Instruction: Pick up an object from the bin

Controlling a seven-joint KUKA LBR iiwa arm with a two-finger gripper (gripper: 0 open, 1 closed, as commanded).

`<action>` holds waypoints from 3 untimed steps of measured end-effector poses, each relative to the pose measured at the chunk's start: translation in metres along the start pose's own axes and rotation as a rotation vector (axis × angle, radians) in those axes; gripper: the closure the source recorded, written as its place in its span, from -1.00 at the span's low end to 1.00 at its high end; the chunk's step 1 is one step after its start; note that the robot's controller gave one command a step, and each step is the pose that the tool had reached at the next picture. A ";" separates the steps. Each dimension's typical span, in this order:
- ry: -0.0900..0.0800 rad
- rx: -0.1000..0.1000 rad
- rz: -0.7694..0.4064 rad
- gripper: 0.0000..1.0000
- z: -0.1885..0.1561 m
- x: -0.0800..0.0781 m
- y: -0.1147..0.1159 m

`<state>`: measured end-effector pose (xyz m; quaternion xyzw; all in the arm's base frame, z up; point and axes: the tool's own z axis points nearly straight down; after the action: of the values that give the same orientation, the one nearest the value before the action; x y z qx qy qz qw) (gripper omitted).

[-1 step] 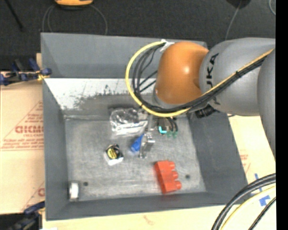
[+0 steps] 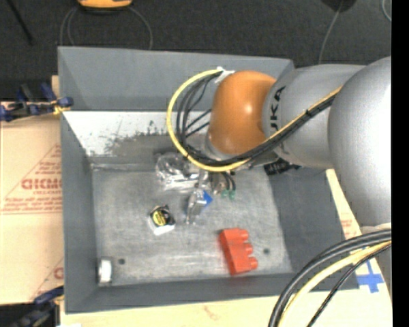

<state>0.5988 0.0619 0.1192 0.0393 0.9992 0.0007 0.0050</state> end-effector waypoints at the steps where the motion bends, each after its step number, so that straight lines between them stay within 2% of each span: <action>1: -0.004 0.001 -0.026 -1.00 0.002 -0.001 0.000; 2: -0.007 0.001 -0.094 -1.00 0.004 -0.002 -0.002; 3: 0.004 0.000 -0.840 -1.00 -0.003 0.004 -0.037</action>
Offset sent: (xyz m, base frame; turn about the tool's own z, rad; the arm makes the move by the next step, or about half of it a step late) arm -0.0104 0.0115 -0.0492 -0.0863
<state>0.5918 0.0249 0.1222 -0.3715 0.9284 -0.0011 0.0028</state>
